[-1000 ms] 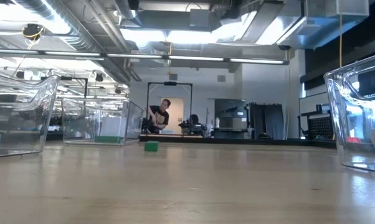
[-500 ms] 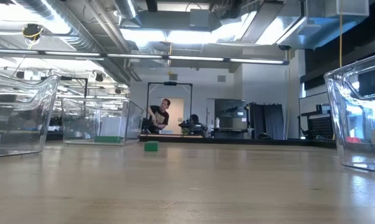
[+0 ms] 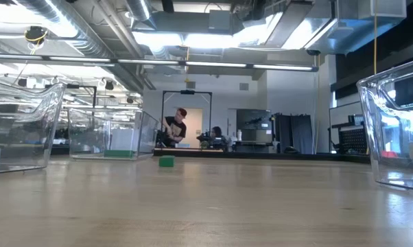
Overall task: Sort & place blocks by color
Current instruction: Put the right green block into the top left transparent bin
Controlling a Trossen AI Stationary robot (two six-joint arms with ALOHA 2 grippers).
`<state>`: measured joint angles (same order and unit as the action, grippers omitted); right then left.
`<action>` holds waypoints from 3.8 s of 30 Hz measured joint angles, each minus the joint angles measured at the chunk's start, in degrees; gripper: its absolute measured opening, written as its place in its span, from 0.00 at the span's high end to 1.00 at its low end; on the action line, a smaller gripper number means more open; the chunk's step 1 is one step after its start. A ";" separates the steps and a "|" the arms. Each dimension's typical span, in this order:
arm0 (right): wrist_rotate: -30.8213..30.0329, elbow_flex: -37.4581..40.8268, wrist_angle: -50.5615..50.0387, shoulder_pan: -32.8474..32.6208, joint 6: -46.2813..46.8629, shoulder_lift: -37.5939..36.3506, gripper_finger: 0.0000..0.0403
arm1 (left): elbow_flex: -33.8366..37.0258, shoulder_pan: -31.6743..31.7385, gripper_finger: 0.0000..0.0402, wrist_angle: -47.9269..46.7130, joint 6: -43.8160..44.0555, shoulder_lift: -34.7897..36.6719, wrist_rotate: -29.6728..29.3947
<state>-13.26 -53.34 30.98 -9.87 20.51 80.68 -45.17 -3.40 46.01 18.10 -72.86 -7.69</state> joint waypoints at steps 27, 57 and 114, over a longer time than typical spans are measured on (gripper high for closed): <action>-5.71 0.02 -30.47 -0.15 5.75 -17.48 0.26 | 0.31 2.84 0.78 -37.41 -3.67 24.19 -1.65; -10.20 4.98 -37.05 -3.96 10.62 -26.25 0.27 | 11.37 1.51 0.78 -38.26 -1.73 38.51 -4.25; -10.17 4.96 -39.17 -3.94 14.56 -25.77 0.27 | -16.59 43.99 0.78 -99.49 -33.15 -14.33 13.23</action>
<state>-23.42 -48.38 -8.19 -13.81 35.08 54.92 -61.76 40.59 -53.47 -15.04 -87.19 5.54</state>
